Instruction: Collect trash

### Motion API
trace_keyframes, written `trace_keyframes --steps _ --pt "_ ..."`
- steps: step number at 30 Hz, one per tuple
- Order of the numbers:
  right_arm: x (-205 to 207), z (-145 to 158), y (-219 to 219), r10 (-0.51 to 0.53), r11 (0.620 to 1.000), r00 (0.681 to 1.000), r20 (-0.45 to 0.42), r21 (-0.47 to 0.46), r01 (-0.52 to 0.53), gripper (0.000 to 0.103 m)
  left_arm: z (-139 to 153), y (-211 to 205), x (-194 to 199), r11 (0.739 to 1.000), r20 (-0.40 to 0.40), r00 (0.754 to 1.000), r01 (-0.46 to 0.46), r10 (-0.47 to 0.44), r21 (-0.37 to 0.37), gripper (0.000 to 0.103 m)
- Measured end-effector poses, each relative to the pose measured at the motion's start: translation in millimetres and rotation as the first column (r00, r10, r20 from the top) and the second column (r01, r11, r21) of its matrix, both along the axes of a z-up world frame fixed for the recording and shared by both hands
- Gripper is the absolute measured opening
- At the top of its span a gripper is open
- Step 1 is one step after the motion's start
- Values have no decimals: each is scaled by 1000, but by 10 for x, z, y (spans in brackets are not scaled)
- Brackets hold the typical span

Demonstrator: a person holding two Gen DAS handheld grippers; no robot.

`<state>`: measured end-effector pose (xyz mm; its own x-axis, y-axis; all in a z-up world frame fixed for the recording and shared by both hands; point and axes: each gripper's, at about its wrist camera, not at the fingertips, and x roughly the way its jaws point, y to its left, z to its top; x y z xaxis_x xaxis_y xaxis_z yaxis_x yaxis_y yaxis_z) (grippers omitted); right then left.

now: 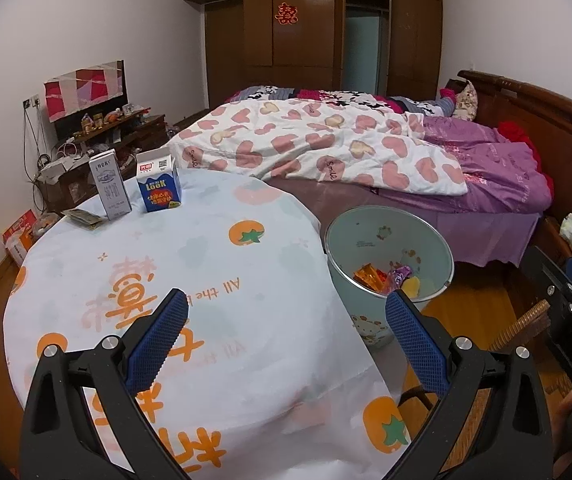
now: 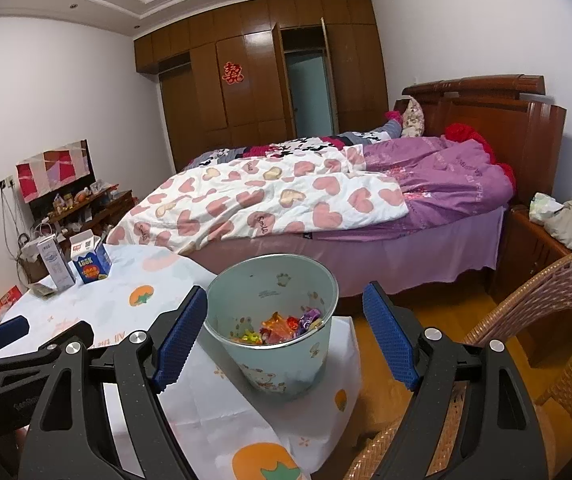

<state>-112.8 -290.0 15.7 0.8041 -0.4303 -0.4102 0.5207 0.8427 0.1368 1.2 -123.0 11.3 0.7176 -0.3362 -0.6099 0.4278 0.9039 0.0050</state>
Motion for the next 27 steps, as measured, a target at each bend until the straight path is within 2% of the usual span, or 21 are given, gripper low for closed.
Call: trace_keyframes --steps 4,9,27 --pt "-9 -9 -18 -6 1000 1000 0 8 6 79 4 4 11 1000 -23 1000 13 -13 -19 97" --pt "-15 -7 -13 -7 1000 1000 2 1 7 79 28 -32 -39 1000 14 1000 14 -14 13 97" --pt "5 -5 23 0 1000 1000 1 0 0 80 89 -16 -80 1000 46 999 -20 19 24 97"
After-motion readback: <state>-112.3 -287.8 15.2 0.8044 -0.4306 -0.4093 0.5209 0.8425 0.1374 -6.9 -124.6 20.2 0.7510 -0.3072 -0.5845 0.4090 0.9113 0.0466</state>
